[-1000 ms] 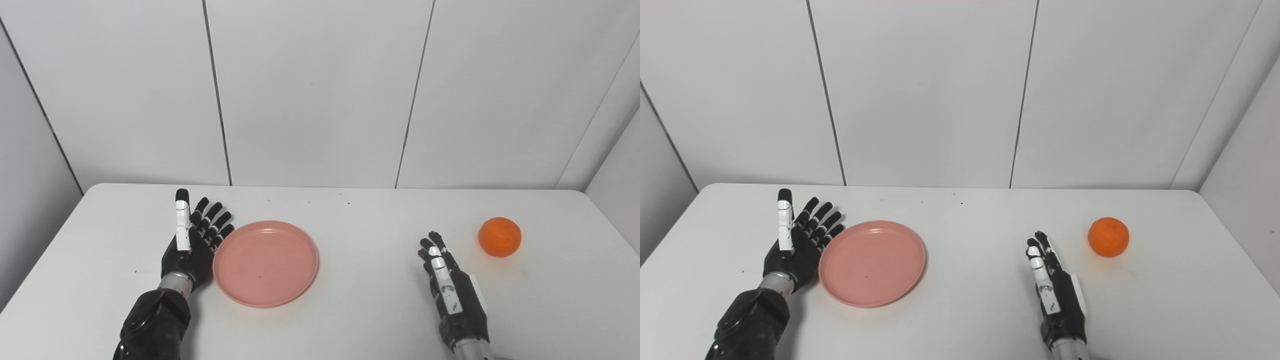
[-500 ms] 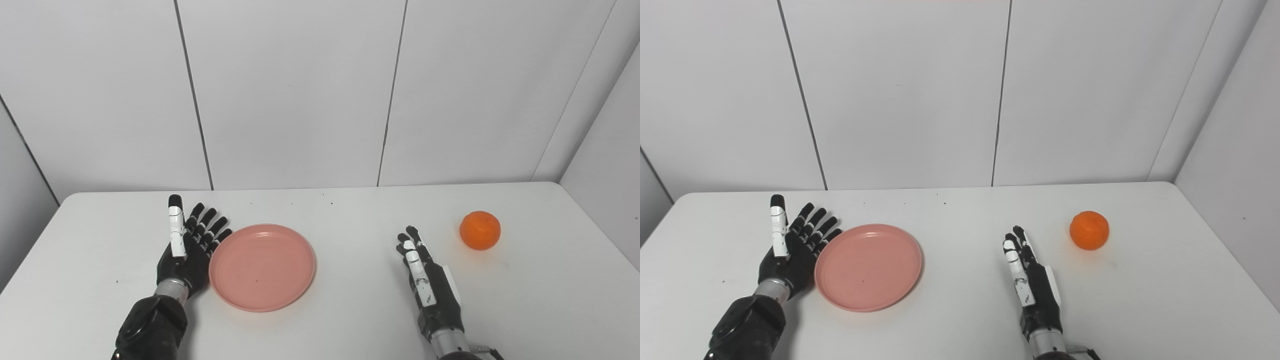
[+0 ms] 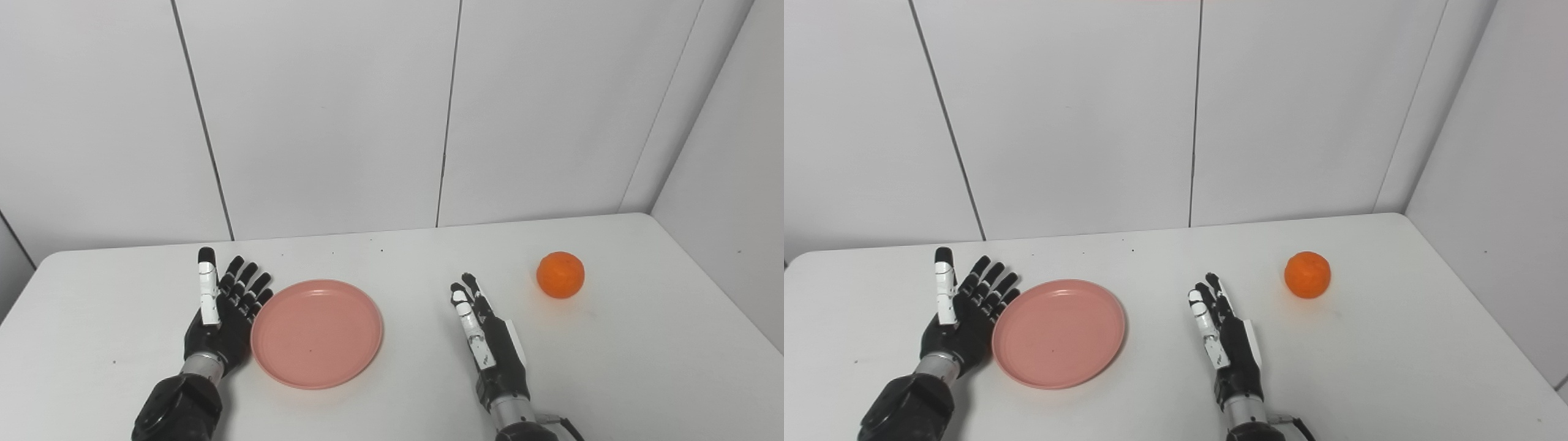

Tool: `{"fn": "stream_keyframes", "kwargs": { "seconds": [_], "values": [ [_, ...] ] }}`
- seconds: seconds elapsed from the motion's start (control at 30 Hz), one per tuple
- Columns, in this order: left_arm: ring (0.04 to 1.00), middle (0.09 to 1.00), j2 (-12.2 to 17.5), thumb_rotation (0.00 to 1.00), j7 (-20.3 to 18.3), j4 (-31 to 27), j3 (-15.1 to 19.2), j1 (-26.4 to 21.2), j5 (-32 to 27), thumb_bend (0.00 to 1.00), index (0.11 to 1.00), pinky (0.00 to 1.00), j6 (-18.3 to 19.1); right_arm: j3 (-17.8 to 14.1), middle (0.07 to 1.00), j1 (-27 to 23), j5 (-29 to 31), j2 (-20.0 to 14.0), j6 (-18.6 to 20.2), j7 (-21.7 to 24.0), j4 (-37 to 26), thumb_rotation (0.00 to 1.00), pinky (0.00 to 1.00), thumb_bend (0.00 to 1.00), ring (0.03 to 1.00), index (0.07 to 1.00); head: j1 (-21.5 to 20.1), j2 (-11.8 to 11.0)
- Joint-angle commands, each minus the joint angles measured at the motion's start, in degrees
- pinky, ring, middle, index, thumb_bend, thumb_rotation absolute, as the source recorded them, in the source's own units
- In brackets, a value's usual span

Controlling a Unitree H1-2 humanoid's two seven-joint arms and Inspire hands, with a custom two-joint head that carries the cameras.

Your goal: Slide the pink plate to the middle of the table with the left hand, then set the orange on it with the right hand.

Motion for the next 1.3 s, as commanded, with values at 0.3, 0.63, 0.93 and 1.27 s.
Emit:
{"fn": "stream_keyframes", "kwargs": {
  "seconds": [0.3,0.63,0.93,1.27],
  "values": [
    [0.966,0.995,-1.47,0.91,-1.13,-0.47,-2.26,-1.62,0.61,0.94,1.0,1.0,-1.78,0.29,0.904,0.08,2.44,1.56,2.81,1.09,-1.1,0.75,1.0,0.57,0.93,0.94,-1.05,0.59],
    [0.966,0.997,-2.11,0.87,-1.54,0.2,-2.81,-0.78,0.86,0.97,1.0,0.98,-2.55,0.41,0.927,0.32,3.0,0.25,4.29,1.97,-2.67,0.74,1.0,0.56,0.941,0.963,0.25,0.94],
    [0.969,0.999,-0.91,0.91,-3.73,0.68,-4.38,0.47,3.17,0.94,1.0,0.96,-5.21,-0.37,0.9,0.36,3.26,0.24,-0.17,1.69,-1.03,0.7,0.96,0.57,0.899,0.923,1.14,-0.33],
    [0.961,0.982,-0.96,0.91,-4.21,0.96,-4.05,0.93,3.66,0.94,1.0,0.97,-5.18,0.49,0.807,-1.61,-2.97,-3.87,-3.49,1.71,-6.25,0.7,0.79,0.67,0.777,0.801,0.71,-1.44]
  ]
}}
